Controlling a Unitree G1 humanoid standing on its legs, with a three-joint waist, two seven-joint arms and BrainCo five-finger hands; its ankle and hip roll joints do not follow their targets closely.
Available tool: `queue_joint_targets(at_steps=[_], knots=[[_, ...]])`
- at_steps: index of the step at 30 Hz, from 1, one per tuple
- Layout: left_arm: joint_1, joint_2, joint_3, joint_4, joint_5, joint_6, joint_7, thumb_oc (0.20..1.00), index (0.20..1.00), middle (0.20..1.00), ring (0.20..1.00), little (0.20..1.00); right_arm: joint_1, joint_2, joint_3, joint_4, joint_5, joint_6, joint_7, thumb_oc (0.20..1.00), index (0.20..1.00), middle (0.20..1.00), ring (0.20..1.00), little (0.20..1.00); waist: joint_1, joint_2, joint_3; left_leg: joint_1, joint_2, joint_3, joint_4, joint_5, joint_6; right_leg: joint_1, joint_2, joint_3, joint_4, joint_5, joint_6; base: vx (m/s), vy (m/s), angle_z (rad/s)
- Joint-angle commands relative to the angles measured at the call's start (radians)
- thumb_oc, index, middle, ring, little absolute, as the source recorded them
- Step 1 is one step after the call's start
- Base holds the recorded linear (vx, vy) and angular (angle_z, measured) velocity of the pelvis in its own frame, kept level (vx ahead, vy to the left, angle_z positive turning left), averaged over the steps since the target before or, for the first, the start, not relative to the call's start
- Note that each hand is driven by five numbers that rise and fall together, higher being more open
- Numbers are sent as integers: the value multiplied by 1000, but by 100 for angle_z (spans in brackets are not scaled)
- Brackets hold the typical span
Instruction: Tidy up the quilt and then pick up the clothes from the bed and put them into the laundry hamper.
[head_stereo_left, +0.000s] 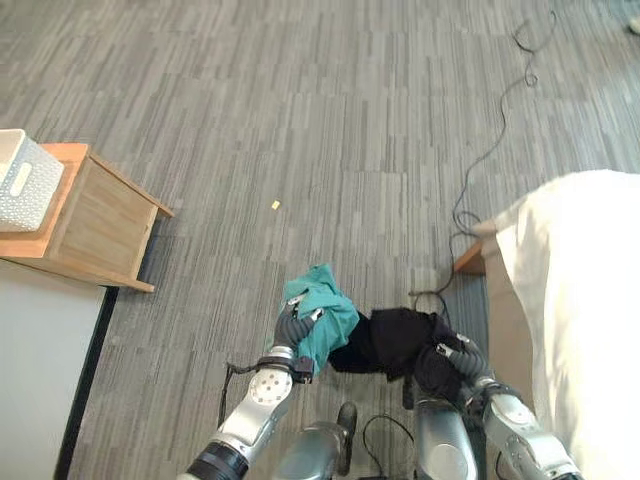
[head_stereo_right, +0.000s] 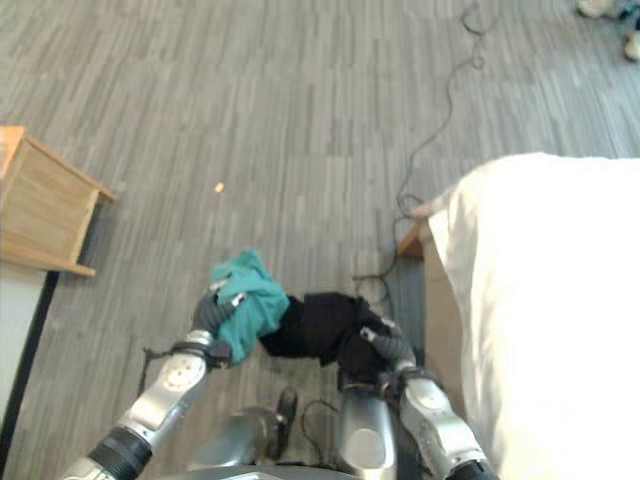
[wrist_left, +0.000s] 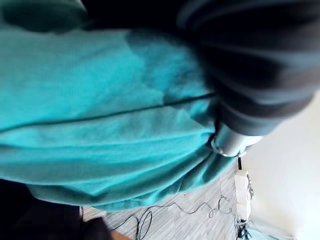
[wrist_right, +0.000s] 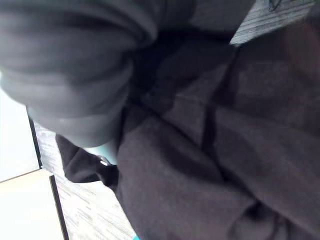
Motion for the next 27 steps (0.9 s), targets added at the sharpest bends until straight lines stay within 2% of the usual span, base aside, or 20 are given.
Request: queue_joint_targets(at_steps=[1, 2, 3, 4, 5, 7, 9, 10, 11, 13, 14, 15, 17, 18, 20, 22, 23, 25, 26, 27], knots=[[45, 32, 35, -127, 29, -80, -40, 200, 200, 200, 200, 200, -11, -11, -35, -98, 15, -80, 22, 200, 200, 200, 200, 200, -10, -37, -75, 0, 140, 120, 170, 14, 2, 131, -36, -21, -40, 53, 76, 725, -213, 96], [49, 31, 41, -131, 23, -81, -44, 200, 200, 200, 200, 200, -6, -17, -37, -108, 17, -73, 26, 200, 200, 200, 200, 200, -17, -33, -79, 11, 162, 125, 182, 59, -9, 137, -24, -19, -33, 41, 72, 939, -299, 101], [52, 26, 59, -149, 11, -62, -52, 200, 200, 200, 200, 200, 4, -41, -43, -138, 13, -36, 42, 200, 200, 200, 200, 200, -34, -27, -86, 3, 222, 139, 272, 216, -42, 166, 10, -17, -31, 12, 48, 469, -188, 58], [52, 25, 59, -152, 10, -58, -54, 200, 200, 200, 200, 200, 5, -45, -44, -139, 17, -35, 39, 200, 200, 200, 200, 200, -37, -26, -85, -8, 233, 141, 292, 237, -47, 175, 16, -19, -33, 8, 42, 706, -341, 57], [46, 14, 59, -159, -4, -27, -52, 200, 200, 200, 200, 200, 8, -67, -48, -121, 35, -27, 41, 200, 200, 200, 200, 200, -39, -35, -78, -100, 250, 165, 402, 320, -53, 247, 39, -31, -60, -16, -2, 398, -216, 32], [38, 1, 52, -142, -4, -29, -57, 200, 200, 200, 200, 200, 6, -77, -48, -97, 38, -46, 56, 200, 200, 200, 200, 200, -30, -33, -73, -156, 215, 180, 408, 295, -48, 294, 39, -57, -74, -28, -9, 445, -141, 61], [42, 7, 43, -146, -22, -39, -51, 200, 200, 200, 200, 200, 22, -88, -53, -88, 8, -77, 96, 200, 200, 200, 200, 200, 13, -30, -50, -279, 84, 260, 292, 256, -38, 385, 39, -112, -118, -46, -4, 472, -44, 57], [43, 8, 42, -146, -21, -41, -50, 200, 200, 200, 200, 200, 23, -88, -52, -91, 7, -75, 95, 200, 200, 200, 200, 200, 17, -29, -46, -281, 79, 265, 273, 256, -38, 395, 42, -113, -123, -49, -2, 427, -3, 7], [51, 15, 34, -149, -13, -60, -39, 200, 200, 200, 200, 200, 30, -95, -42, -113, 7, -76, 79, 200, 200, 200, 200, 200, 41, -23, -32, -319, 61, 300, 97, 294, -46, 440, 63, -120, -157, -64, 3, 388, 10, -9], [63, 21, 23, -148, -10, -88, -39, 200, 200, 200, 200, 200, 38, -105, -22, -115, 20, -96, 59, 200, 200, 200, 200, 200, 70, -8, -16, -359, 73, 312, -85, 383, -63, 488, 91, -120, -181, -85, -4, 522, 20, -23], [67, 21, 19, -148, -7, -96, -38, 200, 200, 200, 200, 200, 39, -108, -18, -113, 22, -102, 57, 200, 200, 200, 200, 200, 77, -4, -13, -367, 77, 310, -118, 404, -68, 497, 96, -118, -183, -90, -6, 662, 70, -30], [74, 20, 12, -155, 6, -121, -31, 200, 200, 200, 200, 200, 32, -117, -3, -99, 26, -129, 52, 200, 200, 200, 200, 200, 100, 7, 5, -394, 95, 313, -242, 456, -77, 531, 109, -107, -182, -119, -10, 524, 83, -19], [71, 19, 10, -157, -2, -137, -30, 200, 200, 200, 200, 200, 19, -121, 7, -84, 18, -145, 47, 200, 200, 200, 200, 200, 110, 10, 20, -407, 110, 328, -280, 460, -79, 551, 103, -114, -169, -144, -6, 517, 145, -25], [62, 18, 14, -143, -13, -153, -29, 200, 200, 200, 200, 200, -4, -117, 16, -65, 4, -154, 44, 200, 200, 200, 200, 200, 112, 12, 27, -409, 152, 409, -257, 442, -77, 581, 82, -153, -128, -202, 11, 510, 181, -42], [69, 16, 11, -128, -2, -161, -24, 200, 200, 200, 200, 200, -3, -95, 19, -47, -2, -154, 43, 200, 200, 200, 200, 200, 117, -4, -5, -391, 162, 471, -217, 423, -77, 650, 44, -187, -88, -235, 44, 648, 167, -32], [74, 17, 8, -136, 15, -168, -16, 200, 200, 200, 200, 200, 9, -69, 28, -44, -17, -165, 48, 200, 200, 200, 200, 200, 140, -19, -38, -391, 165, 495, -176, 431, -49, 686, -8, -227, 12, -170, 78, 617, 214, 6], [68, 17, 5, -175, 13, -136, 4, 200, 200, 200, 200, 200, 23, -54, 32, -61, -48, -160, 54, 200, 200, 200, 200, 200, 156, -23, -65, -365, 135, 488, -190, 417, -16, 675, -59, -238, 196, -60, 103, 607, 339, 22], [66, 20, -8, -208, 11, -86, 32, 200, 200, 200, 200, 200, 49, -47, 29, -103, -61, -123, 35, 200, 200, 200, 200, 200, 136, -18, -93, -299, 80, 470, -201, 369, 23, 578, -88, -185, 492, 70, 140, 627, 357, 19], [67, 22, -9, -212, 10, -75, 42, 200, 200, 200, 200, 200, 55, -47, 29, -114, -59, -112, 30, 200, 200, 200, 200, 200, 135, -4, -102, -295, 89, 480, -203, 373, 36, 541, -81, -176, 526, 98, 131, 646, 295, 31], [66, 26, -8, -204, 6, -57, 73, 200, 200, 200, 200, 200, 57, -48, 32, -128, -48, -92, 20, 200, 200, 200, 200, 200, 112, 14, -104, -253, 77, 442, -203, 339, 46, 455, -81, -137, 661, 111, 129, 563, 248, 48]])
